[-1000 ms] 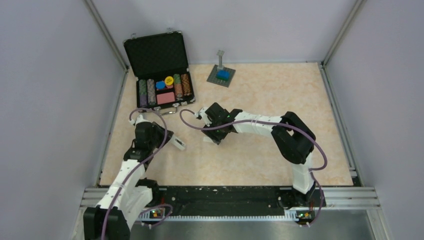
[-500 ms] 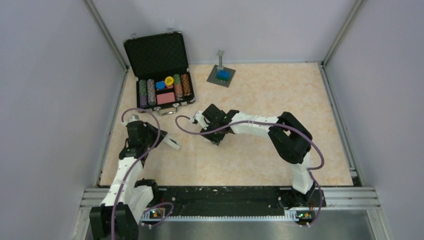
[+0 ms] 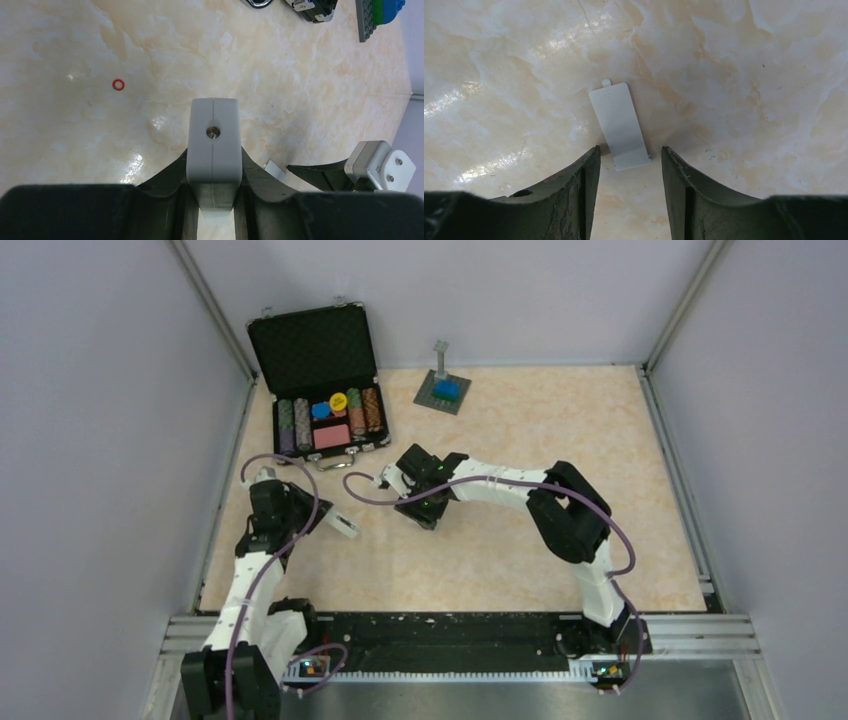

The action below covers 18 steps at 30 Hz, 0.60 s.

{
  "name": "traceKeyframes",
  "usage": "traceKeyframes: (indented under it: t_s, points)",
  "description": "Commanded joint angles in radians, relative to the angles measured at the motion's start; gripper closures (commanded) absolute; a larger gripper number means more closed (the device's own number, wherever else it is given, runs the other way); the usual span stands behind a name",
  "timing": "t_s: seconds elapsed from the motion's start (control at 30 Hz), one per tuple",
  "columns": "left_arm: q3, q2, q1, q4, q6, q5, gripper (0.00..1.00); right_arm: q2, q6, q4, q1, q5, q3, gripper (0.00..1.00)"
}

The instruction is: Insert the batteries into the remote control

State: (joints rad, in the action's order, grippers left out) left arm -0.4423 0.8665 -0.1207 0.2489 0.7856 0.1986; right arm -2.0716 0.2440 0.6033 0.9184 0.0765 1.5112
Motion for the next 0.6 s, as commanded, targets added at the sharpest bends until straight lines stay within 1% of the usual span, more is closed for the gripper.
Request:
traceKeyframes:
  t_s: [0.0, 0.1, 0.2, 0.37, 0.57]
  points:
    - [-0.045, -0.008, -0.011, -0.015, -0.023, 0.015, 1.0, -0.064, 0.01, 0.111, 0.015, 0.02, 0.004, 0.52]
    - [-0.046, -0.005, -0.013, -0.014, -0.023, 0.018, 1.0, -0.068, 0.011, 0.136, 0.014, 0.034, 0.005, 0.54]
    - [-0.047, -0.004, -0.014, -0.014, -0.02, 0.021, 1.0, -0.072, 0.007, 0.148, 0.015, 0.048, 0.005, 0.63]
    - [-0.045, -0.007, -0.014, -0.012, -0.019, 0.021, 1.0, -0.076, 0.002, 0.153, 0.015, 0.039, 0.01, 0.65]
    - [-0.044, -0.009, -0.015, -0.016, -0.018, 0.029, 1.0, -0.073, -0.017, 0.144, 0.015, 0.02, 0.011, 0.72]
